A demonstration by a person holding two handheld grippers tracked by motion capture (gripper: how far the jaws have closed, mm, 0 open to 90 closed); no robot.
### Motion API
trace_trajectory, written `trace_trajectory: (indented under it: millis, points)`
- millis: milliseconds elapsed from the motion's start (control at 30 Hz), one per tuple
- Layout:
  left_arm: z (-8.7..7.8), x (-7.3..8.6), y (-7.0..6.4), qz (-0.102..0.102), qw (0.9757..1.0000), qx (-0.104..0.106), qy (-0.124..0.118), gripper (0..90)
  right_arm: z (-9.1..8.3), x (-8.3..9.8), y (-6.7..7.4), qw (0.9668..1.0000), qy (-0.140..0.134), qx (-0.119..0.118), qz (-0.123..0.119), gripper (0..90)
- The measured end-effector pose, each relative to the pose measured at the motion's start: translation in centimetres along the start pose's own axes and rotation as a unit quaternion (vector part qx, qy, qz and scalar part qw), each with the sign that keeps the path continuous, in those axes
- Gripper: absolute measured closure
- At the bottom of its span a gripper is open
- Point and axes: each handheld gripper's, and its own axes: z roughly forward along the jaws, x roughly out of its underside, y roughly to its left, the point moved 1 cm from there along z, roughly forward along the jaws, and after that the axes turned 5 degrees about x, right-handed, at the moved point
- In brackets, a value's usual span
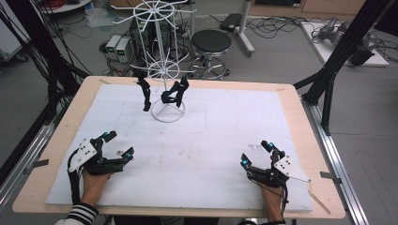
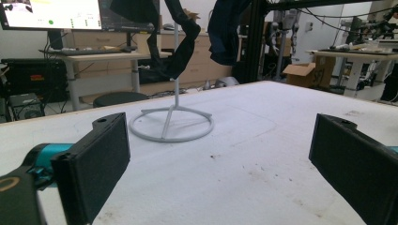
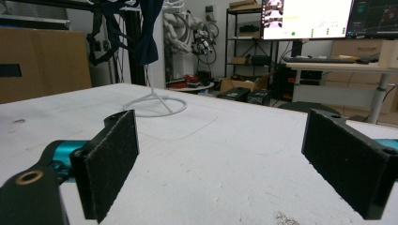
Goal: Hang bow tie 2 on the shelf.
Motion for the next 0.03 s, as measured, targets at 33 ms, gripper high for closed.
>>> trace_trajectory:
  millis: [33]
  points:
    - [-0.02, 0.01, 0.0, 0.0, 1.0, -0.002, -0.001, 6.0, 0.01, 0.0, 0.04, 1.0, -0.002, 0.001, -0.001, 10.7]
